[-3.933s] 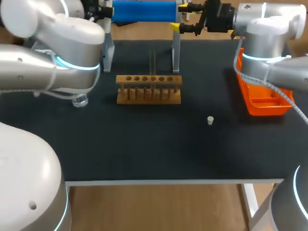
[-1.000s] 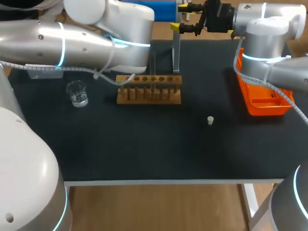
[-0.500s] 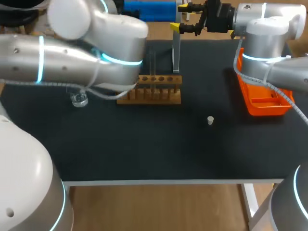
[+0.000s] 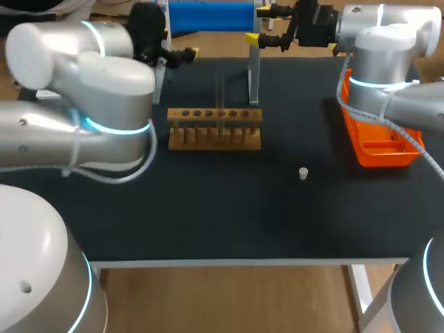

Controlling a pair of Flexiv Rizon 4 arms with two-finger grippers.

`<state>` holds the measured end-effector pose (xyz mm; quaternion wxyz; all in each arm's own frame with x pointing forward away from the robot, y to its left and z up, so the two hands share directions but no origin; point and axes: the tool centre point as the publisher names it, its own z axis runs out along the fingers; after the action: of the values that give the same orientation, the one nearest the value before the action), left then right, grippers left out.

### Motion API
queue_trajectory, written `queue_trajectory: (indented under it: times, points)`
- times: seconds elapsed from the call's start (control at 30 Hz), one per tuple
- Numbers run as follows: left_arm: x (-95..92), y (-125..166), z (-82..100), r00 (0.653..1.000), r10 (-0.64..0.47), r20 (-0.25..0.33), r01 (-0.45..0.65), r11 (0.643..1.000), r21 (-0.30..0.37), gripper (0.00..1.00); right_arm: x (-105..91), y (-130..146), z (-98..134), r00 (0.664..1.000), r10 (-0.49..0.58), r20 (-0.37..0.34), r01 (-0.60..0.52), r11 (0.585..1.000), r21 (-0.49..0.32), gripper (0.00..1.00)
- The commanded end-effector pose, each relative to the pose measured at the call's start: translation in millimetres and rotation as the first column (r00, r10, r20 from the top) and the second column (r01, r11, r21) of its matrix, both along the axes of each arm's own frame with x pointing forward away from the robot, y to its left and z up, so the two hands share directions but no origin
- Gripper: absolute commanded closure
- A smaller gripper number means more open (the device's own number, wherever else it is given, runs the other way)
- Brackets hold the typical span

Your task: Invert the test tube, pick up the pipette, mount the tip to pipette, aspirate from beaker and dispense into the tube, eject the tip, return the pipette, and cap with the stopper.

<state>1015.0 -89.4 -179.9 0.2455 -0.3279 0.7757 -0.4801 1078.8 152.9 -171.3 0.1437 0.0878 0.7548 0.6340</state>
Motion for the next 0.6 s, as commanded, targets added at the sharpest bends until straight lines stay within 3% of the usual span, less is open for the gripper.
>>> queue_trajectory:
  times: [0.03, 0.57, 0.6]
  points:
    - [-19.5, 10.2, -10.5, 0.927, -0.375, 0.003, 0.372, 0.918, -0.138, 0.00, 0.5, -0.8, 0.2, 1.000, 0.003, -0.001, -0.003, 1.000, -0.001, 0.00]
    - [-19.5, 10.2, -10.5, 0.927, -0.375, 0.003, 0.372, 0.918, -0.138, 0.00, 0.5, -0.8, 0.2, 1.000, 0.003, -0.001, -0.003, 1.000, -0.001, 0.00]
    - [-18.1, 6.0, -11.0, 0.917, -0.399, 0.004, 0.397, 0.911, -0.117, 0.00, 0.5, -0.8, 0.2, 1.000, 0.003, -0.001, -0.003, 1.000, -0.001, 0.00]
